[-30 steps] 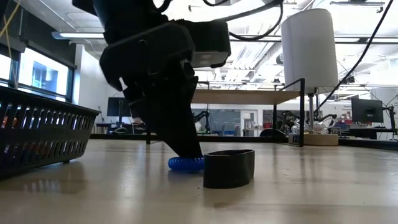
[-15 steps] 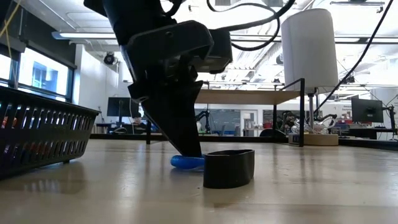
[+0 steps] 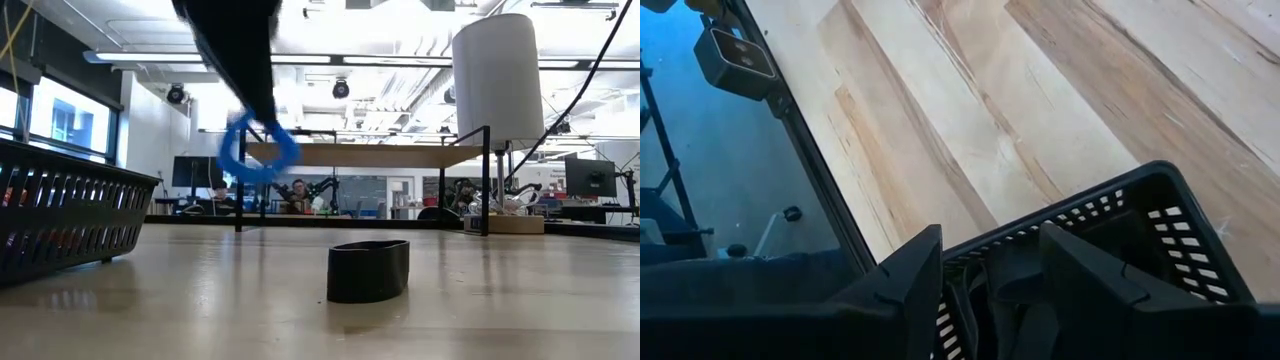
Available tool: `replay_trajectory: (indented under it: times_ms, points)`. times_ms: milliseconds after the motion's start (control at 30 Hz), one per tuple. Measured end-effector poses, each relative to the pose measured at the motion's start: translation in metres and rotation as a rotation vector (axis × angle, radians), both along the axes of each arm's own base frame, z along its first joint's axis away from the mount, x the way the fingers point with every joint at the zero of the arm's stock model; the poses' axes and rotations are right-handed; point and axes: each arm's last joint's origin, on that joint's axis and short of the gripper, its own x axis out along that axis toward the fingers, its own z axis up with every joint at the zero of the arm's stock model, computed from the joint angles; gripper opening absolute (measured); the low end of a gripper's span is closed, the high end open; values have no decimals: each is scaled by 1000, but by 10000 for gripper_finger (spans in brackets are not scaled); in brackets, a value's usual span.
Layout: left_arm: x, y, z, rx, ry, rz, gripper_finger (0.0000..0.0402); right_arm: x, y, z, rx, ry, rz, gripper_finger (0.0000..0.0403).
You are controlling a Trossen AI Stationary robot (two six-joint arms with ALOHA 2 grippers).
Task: Pick & Place Office Desk Supplies
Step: Put the blue spring key chain into the middle black basket
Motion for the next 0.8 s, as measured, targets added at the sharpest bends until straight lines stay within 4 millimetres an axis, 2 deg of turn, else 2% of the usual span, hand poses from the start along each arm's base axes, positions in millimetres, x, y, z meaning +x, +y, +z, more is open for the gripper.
replay_trajectory:
  times_ms: [100,200,333,467,633,800]
  points:
    - [-8,-3,29,-74,31,80,1,0,0,0,-1,-1,0,158]
    - [-24,-3,40,-114,176,174,1,0,0,0,-2,-2,0,158]
    - [-43,-6,43,-194,369,276,1,0,0,0,-12,-4,14,158]
    - [-58,-22,45,-229,463,189,1,0,0,0,-15,-5,20,158]
    - [-72,-41,41,-154,455,91,1,0,0,0,-14,-7,21,158]
    - [-73,-42,33,-67,400,111,1,1,0,0,-11,-12,18,158]
